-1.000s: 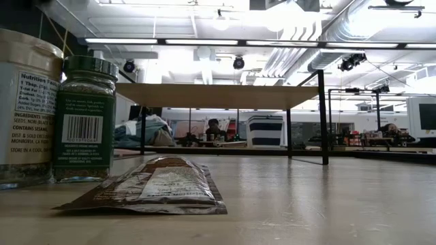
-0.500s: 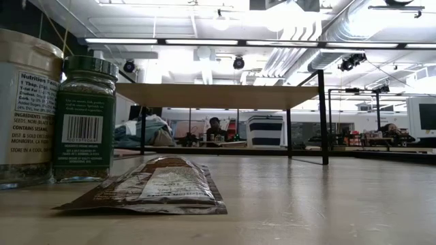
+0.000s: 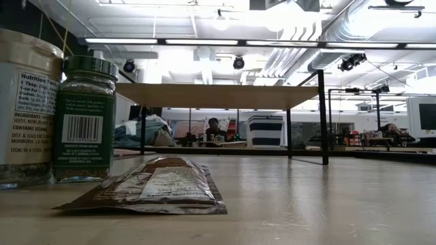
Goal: Shelf spices
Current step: Put the green seasoning bottle on the shelf
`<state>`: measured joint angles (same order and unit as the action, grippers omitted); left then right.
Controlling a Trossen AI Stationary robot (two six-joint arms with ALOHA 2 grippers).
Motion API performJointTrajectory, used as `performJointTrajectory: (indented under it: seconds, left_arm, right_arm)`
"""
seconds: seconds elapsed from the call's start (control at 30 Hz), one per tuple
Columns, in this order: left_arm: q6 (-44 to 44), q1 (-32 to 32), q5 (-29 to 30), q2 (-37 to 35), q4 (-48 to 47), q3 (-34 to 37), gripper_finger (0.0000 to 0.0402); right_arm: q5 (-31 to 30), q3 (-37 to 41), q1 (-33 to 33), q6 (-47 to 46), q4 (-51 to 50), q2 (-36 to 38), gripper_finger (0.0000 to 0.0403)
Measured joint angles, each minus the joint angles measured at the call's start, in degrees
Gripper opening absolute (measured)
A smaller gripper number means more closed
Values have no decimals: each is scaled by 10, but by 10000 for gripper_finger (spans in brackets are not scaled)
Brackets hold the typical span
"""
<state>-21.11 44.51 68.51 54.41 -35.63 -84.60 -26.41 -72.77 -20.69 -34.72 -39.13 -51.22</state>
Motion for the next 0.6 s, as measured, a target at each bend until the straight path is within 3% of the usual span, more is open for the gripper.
performJointTrajectory:
  seconds: [0.2, 0.4, 0.6]
  left_arm:
    - [39, -7, -20, 27, 85, 0, 91]
    - [-26, -23, -135, 63, 107, 0, 187]
    - [-69, -22, -226, 103, 114, 0, 233]
  right_arm:
    - [12, 0, 0, 1, -14, 3, 0]
    - [17, 0, 0, -27, -37, 7, 0]
    - [29, 0, 0, -56, -60, 6, 0]
